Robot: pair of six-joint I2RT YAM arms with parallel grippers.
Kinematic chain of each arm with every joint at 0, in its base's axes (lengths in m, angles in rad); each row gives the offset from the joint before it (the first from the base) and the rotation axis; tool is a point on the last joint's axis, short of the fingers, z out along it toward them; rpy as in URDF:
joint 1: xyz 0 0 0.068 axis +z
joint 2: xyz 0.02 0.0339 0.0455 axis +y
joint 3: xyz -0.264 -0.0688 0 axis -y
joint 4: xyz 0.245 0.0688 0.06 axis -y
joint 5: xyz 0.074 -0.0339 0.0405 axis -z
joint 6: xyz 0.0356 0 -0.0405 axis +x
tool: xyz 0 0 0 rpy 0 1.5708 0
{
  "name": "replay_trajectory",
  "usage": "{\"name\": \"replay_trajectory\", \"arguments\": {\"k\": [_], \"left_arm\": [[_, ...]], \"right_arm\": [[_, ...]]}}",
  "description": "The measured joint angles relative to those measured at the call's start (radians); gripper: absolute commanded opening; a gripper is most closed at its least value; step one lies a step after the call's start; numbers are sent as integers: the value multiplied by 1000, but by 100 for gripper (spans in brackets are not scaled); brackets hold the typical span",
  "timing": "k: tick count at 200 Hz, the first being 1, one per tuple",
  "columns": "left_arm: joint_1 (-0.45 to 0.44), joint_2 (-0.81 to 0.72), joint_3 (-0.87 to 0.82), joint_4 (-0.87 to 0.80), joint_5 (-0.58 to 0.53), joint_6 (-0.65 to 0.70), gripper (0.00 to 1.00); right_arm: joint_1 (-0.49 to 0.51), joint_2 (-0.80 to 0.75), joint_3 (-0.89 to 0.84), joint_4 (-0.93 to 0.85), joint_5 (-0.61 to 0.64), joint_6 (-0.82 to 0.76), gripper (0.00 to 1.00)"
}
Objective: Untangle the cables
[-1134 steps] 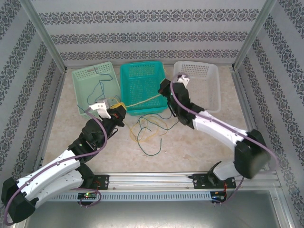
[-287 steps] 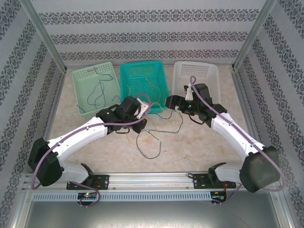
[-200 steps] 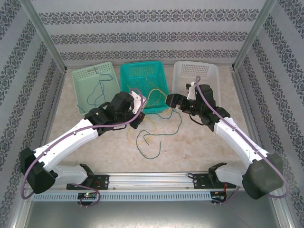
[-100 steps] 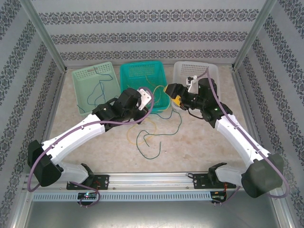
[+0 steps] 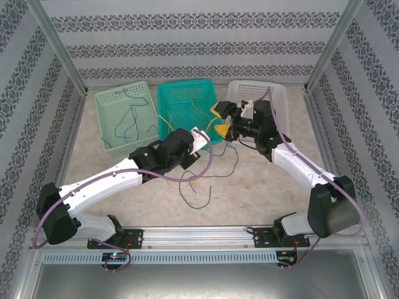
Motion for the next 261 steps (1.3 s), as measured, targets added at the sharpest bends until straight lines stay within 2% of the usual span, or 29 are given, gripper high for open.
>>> {"name": "replay_trajectory", "arguments": {"k": [26, 53, 75, 99, 128, 155, 202, 215, 223, 228, 233, 251, 261], "left_arm": [[-14, -62, -61, 50, -18, 22, 1], [-16, -140, -117, 105, -17, 25, 1], [-16, -181, -148, 146, -5, 25, 2], [-16, -197, -172, 161, 10, 20, 3], [-16, -190, -173, 154, 11, 2, 4], [-16, -151, -154, 102, 23, -34, 4], [-1, -106, -121, 14, 94, -118, 5], [6, -107, -121, -7, 123, -137, 5], [12, -107, -121, -18, 143, -148, 5], [14, -107, -121, -21, 150, -154, 5], [19, -107, -121, -26, 164, -161, 5], [35, -107, -114, -34, 185, -181, 6], [48, -107, -100, -35, 195, -195, 6]], "right_arm": [[0, 6, -6, 28, 10, 20, 77], [-1, 7, -6, 42, 24, 13, 61], [0, 8, -2, 42, 43, -26, 36], [2, 2, 23, 7, 84, -98, 16], [28, -60, 98, -174, 187, -306, 11], [96, -133, 229, -356, 315, -561, 5], [201, -194, 292, -499, 457, -863, 0], [205, -188, 292, -533, 484, -909, 1], [205, -183, 292, -554, 494, -931, 6], [205, -180, 292, -563, 500, -940, 15], [205, -177, 292, -574, 505, -949, 36], [200, -171, 292, -600, 509, -956, 56], [183, -171, 292, -604, 484, -947, 79]]}}
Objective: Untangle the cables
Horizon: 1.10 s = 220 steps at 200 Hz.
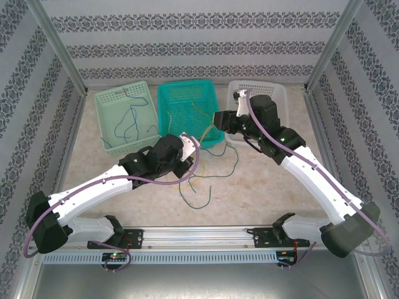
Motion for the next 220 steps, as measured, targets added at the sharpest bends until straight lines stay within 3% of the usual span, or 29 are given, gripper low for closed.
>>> {"name": "replay_trajectory", "arguments": {"k": [7, 11, 44, 81, 127, 220], "left_arm": [[12, 0, 16, -3, 4, -11, 6], [20, 0, 25, -3, 6, -19, 6], [124, 21, 135, 5, 43, -101, 7], [217, 85, 228, 40, 75, -200, 8], [311, 302, 375, 35, 116, -348, 11], [397, 591, 543, 56, 229, -655, 8]], "right_arm": [[-22, 0, 0, 4, -25, 18, 95], [-39, -2, 0, 8, -39, 37, 98], [-165, -32, -1, 30, -100, 115, 98], [-194, -125, -28, 38, -137, 142, 98], [-237, -200, -137, 41, -150, 176, 98], [-294, -290, -217, 29, -161, 198, 98]]}}
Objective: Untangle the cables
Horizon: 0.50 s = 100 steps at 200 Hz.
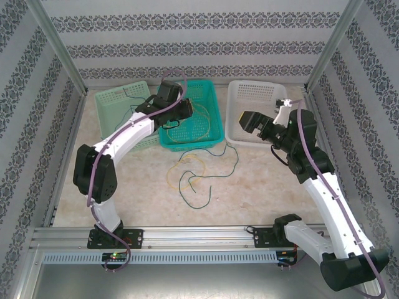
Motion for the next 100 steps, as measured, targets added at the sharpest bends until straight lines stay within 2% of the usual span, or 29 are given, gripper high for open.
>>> {"name": "replay_trajectory", "arguments": {"k": [41, 100], "left_arm": [[12, 33, 3, 17, 19, -97, 7], [13, -1, 75, 16, 13, -123, 7]], "right_arm": [[-17, -19, -14, 0, -2, 5, 98], [-21, -19, -29, 8, -26, 30, 98]]}}
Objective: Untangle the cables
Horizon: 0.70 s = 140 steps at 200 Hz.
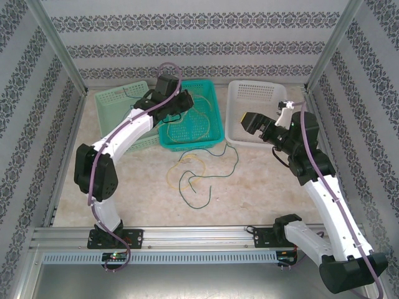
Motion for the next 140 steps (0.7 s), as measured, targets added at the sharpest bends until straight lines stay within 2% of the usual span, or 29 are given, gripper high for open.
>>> {"name": "replay_trajectory", "arguments": {"k": [45, 100, 140], "left_arm": [[0, -79, -39, 46, -18, -52, 6], [-6, -64, -45, 70, -32, -114, 5], [-10, -64, -145, 124, -76, -180, 5]], "right_arm": [[0, 13, -2, 10, -12, 3, 98], [0, 16, -11, 18, -23, 5, 98], [0, 16, -29, 19, -24, 8, 98]]}}
